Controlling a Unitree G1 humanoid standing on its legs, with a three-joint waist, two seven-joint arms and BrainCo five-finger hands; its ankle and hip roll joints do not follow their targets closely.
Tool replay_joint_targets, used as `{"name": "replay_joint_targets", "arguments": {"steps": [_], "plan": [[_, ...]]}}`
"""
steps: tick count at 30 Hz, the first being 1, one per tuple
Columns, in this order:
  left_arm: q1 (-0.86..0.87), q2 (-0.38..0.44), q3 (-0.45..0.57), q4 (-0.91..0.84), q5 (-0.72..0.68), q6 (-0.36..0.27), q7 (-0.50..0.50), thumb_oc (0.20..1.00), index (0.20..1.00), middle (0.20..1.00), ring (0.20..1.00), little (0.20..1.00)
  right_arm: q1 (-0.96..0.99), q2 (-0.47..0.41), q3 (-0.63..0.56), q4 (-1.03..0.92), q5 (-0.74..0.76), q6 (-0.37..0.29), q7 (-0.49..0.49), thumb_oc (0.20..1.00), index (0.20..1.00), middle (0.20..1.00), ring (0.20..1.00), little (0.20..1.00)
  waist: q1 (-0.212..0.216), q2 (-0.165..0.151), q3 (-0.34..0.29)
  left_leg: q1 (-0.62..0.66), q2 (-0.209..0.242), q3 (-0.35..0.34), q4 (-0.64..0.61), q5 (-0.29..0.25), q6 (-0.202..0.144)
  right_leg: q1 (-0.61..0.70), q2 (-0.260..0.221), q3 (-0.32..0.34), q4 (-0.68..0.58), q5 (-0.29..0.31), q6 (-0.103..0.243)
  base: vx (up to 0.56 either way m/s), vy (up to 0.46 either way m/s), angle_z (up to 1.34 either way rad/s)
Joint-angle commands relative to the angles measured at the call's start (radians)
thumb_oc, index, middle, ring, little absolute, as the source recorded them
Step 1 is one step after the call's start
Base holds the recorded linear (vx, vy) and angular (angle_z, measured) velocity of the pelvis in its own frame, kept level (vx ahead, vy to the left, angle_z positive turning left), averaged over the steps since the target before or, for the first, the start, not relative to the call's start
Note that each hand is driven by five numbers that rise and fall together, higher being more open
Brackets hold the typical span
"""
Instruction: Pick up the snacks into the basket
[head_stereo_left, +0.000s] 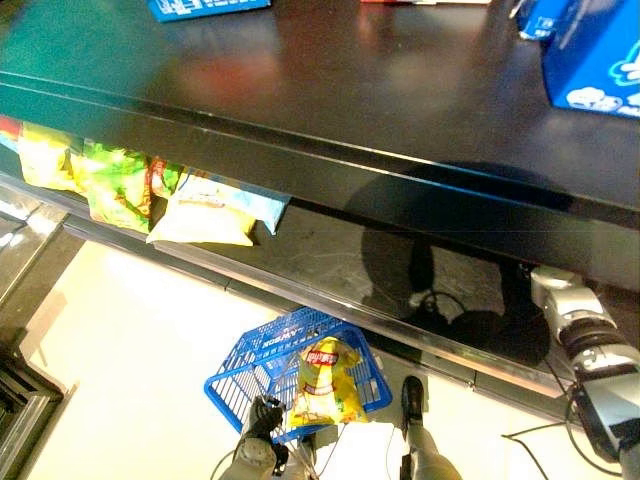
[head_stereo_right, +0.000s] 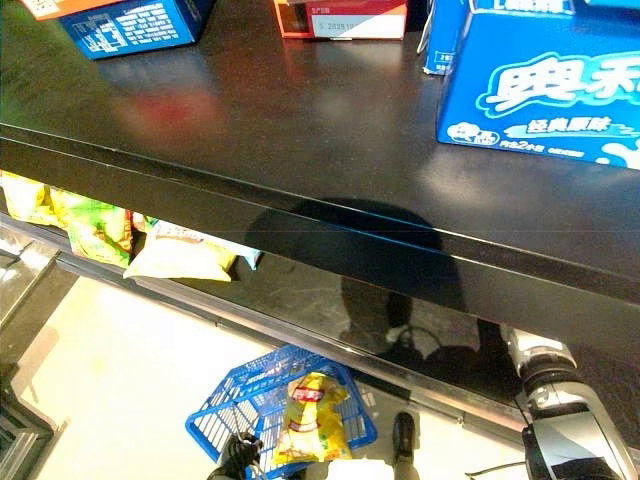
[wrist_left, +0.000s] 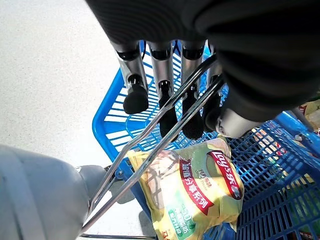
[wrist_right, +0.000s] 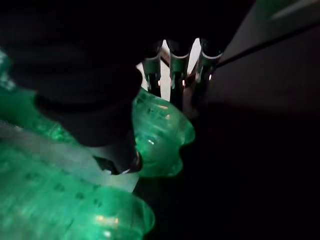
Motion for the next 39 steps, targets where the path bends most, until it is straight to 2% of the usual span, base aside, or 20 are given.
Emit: {"name": "replay_joint_targets", "arguments": {"steps": [1, 12, 21, 32, 38, 39], "plan": [[0.136, 0.124, -0.092, 0.062, 0.034, 0.055, 0.046, 0.200, 0.200, 0.200, 0.200, 0.200, -0.095, 0.036, 0.060, -0.062, -0.035, -0.045, 0.052, 0.200, 0.200, 0.200, 0.200, 0.200, 0.070, -0.044, -0.042, -0.079, -0.064, -0.032, 0.000, 0.015, 0.027, -0.018, -0.096, 0.007, 0.011, -0.010, 0.121, 0.00, 0.000, 0.00], [0.138, 0.112, -0.041, 0.045, 0.055, 0.063, 0.040, 0.200, 0.200, 0.200, 0.200, 0.200, 0.238, 0.165, -0.066, -0.255, -0.049, -0.082, 0.070, 0.200, 0.200, 0.200, 0.200, 0.200, 0.051, -0.053, -0.055, -0.064, -0.069, -0.037, 0.000, 0.002, 0.036, 0.000, -0.102, 0.004, 0.013, -0.018, 0.124, 0.00, 0.003, 0.02], [0.140, 0.112, 0.019, 0.031, 0.080, 0.076, 0.036, 0.200, 0.200, 0.200, 0.200, 0.200, 0.503, 0.259, -0.168, -0.477, -0.043, -0.123, 0.114, 0.200, 0.200, 0.200, 0.200, 0.200, 0.022, -0.074, -0.070, -0.042, -0.065, -0.029, 0.000, -0.008, 0.038, 0.019, -0.097, 0.007, 0.015, -0.031, 0.123, 0.00, 0.002, 0.05], [0.152, 0.114, 0.073, 0.029, 0.094, 0.082, 0.031, 0.200, 0.200, 0.200, 0.200, 0.200, 0.756, 0.338, -0.169, -0.720, -0.032, -0.160, 0.236, 0.200, 0.200, 0.200, 0.200, 0.200, -0.014, -0.101, -0.095, 0.003, -0.050, -0.012, 0.000, -0.021, 0.040, 0.050, -0.082, 0.017, 0.021, -0.051, 0.117, 0.00, -0.003, -0.03], [0.151, 0.113, 0.087, 0.043, 0.101, 0.086, 0.029, 0.200, 0.200, 0.200, 0.200, 0.200, 0.822, 0.350, -0.142, -0.776, -0.041, -0.158, 0.280, 0.200, 0.200, 0.200, 0.200, 0.200, -0.023, -0.114, -0.108, 0.024, -0.045, -0.004, 0.000, -0.027, 0.040, 0.066, -0.075, 0.020, 0.022, -0.057, 0.116, 0.01, -0.007, -0.06], [0.149, 0.112, 0.097, 0.052, 0.104, 0.086, 0.028, 0.200, 0.200, 0.200, 0.200, 0.200, 0.853, 0.341, -0.125, -0.832, -0.058, -0.161, 0.321, 0.200, 0.200, 0.200, 0.200, 0.200, -0.028, -0.118, -0.113, 0.028, -0.040, -0.001, 0.000, -0.027, 0.038, 0.068, -0.072, 0.021, 0.021, -0.059, 0.116, 0.00, 0.000, 0.00]]}}
